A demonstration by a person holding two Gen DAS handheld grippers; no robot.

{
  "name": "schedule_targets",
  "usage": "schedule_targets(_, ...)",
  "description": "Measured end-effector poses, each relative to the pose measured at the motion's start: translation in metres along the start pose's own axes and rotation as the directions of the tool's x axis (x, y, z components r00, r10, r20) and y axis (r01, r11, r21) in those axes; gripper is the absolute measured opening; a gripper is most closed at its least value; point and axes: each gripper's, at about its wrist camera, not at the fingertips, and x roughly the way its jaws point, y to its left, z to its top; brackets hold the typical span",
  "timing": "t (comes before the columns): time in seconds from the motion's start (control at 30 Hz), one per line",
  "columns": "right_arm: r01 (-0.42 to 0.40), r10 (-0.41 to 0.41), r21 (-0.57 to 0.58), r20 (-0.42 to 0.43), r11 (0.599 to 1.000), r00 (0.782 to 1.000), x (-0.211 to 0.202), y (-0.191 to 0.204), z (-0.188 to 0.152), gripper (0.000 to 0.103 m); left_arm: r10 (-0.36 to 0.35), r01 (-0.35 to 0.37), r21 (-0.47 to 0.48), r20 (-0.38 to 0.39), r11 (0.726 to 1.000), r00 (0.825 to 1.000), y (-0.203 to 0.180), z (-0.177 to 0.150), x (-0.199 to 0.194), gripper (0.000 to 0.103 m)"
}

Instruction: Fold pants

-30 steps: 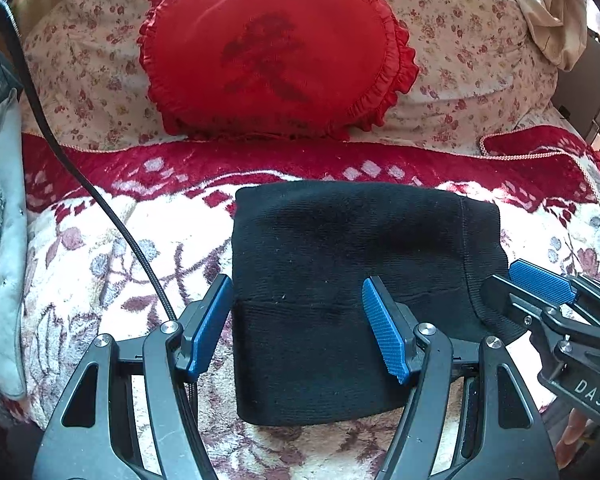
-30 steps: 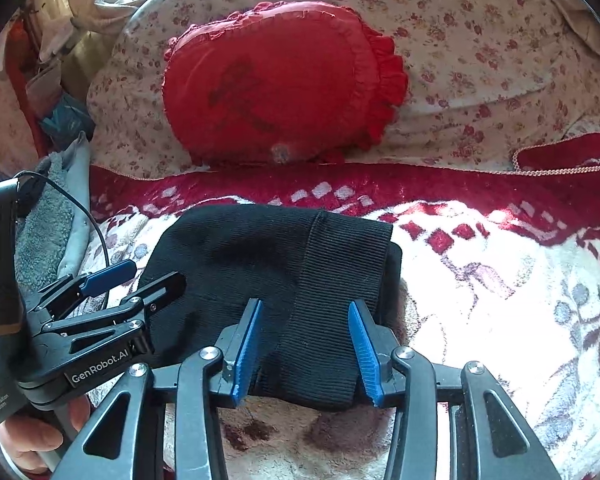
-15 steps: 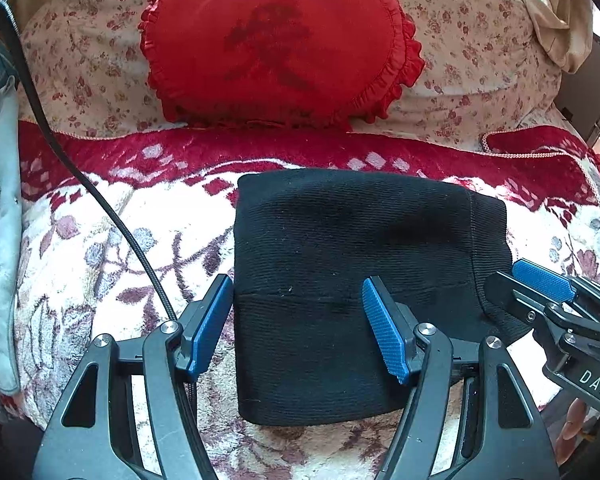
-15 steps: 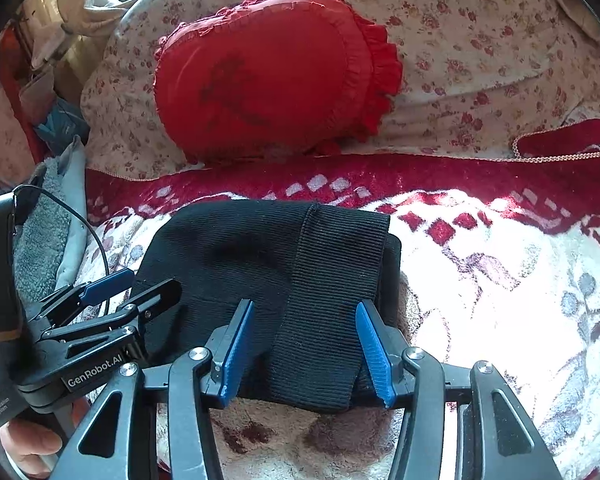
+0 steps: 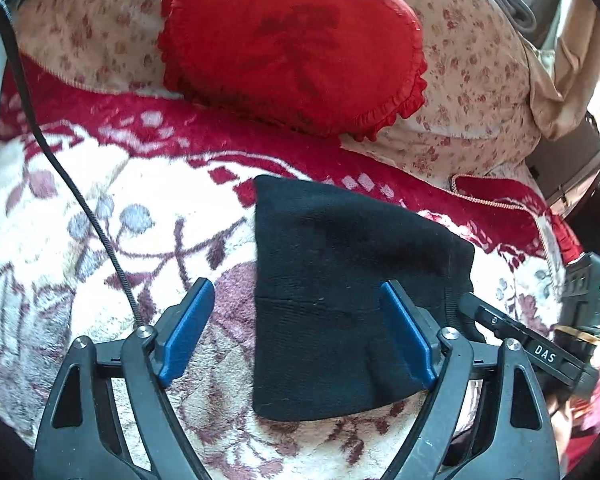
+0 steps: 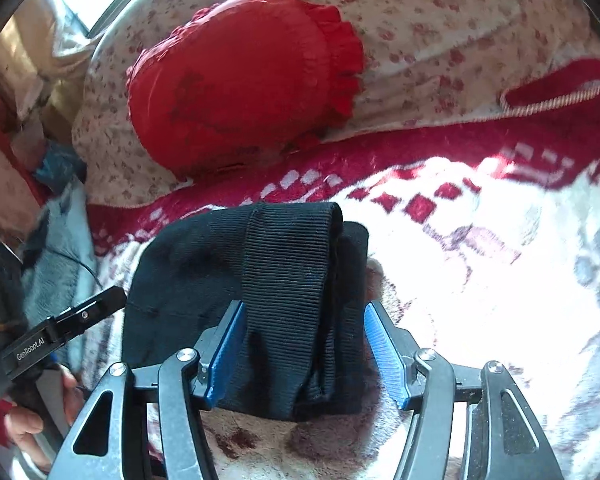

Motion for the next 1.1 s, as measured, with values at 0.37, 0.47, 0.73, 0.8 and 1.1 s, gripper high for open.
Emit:
schedule_targets(0.37, -0.175, 0.179, 0.139, -0.021, 0.975, 0.984, 0.031, -0.033, -0.004, 0.071, -0.074, 0.075, 0.017, -0.062, 0.997, 0.995, -0.007, -0.009, 0.045, 0.091)
schedule_targets(0.47, -0.212, 0.212, 0.15, 0.013, 0.966, 0.977, 0.034, -0.036, -0.003, 0.058, -0.089, 0.092, 0.049, -0.06, 0.995, 0.994, -0.015, -0.006, 0.049, 0.078)
schedule_targets(0.73, -0.188, 0.184, 0.022, 0.112, 0.982, 0.976, 0.008, -0.004, 0.029, 0.04, -0.12, 0.119, 0.153, 0.001, 0.981, 0.993, -0.034, 0.037, 0.022, 0.043)
schedule_targets(0.8, -0.209, 0.205, 0.017, 0.137, 0.978, 0.969, 0.009, -0.001, 0.05, 0.04, -0.107, 0.099, 0.17, 0.036, 0.981, 0.994, -0.037, 0.055, 0.019, 0.043)
schedule_targets(1.1, -0.033, 0.034, -0.023, 0.022, 0.999, 0.999, 0.081, -0.001, 0.084, 0.049, -0.009, 0.012, 0.085, -0.037, 0.996, 0.999, -0.001, 0.074, 0.087, 0.061)
